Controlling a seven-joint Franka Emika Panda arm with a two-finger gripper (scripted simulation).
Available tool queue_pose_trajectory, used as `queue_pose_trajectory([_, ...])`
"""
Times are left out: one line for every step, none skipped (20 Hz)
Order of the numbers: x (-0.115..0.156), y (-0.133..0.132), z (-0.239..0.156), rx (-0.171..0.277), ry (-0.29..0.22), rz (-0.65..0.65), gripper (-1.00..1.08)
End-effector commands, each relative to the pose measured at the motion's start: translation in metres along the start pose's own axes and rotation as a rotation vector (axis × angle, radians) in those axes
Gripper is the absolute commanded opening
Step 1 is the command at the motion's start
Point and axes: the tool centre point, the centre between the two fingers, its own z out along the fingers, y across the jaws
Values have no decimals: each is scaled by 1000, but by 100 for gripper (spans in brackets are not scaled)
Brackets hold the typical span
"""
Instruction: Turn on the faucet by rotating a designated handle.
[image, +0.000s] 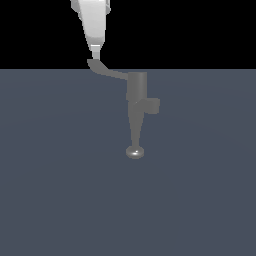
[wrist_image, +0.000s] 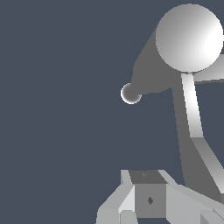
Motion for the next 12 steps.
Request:
queue_pose_trajectory([0, 0, 0, 1, 0, 2, -100])
queue_pose_trajectory([0, 0, 0, 1, 0, 2, -100])
queue_pose_trajectory([0, 0, 0, 0, 0, 1, -100])
queue_pose_trajectory([0, 3, 0, 0, 0, 1, -100])
queue_pose_trajectory([0, 6, 0, 0, 0, 1, -100])
queue_pose_trajectory([0, 9, 0, 0, 0, 1, -100])
queue_pose_trajectory([0, 12, 0, 0, 0, 1, -100])
queue_pose_trajectory([0, 16, 0, 0, 0, 1, -100])
queue_pose_trajectory([0, 19, 0, 0, 0, 1, -100])
queue_pose_trajectory([0, 22, 0, 0, 0, 1, -100])
queue_pose_trajectory([1, 25, 0, 0, 0, 1, -100])
queue_pose_trajectory([1, 28, 0, 0, 0, 1, -100])
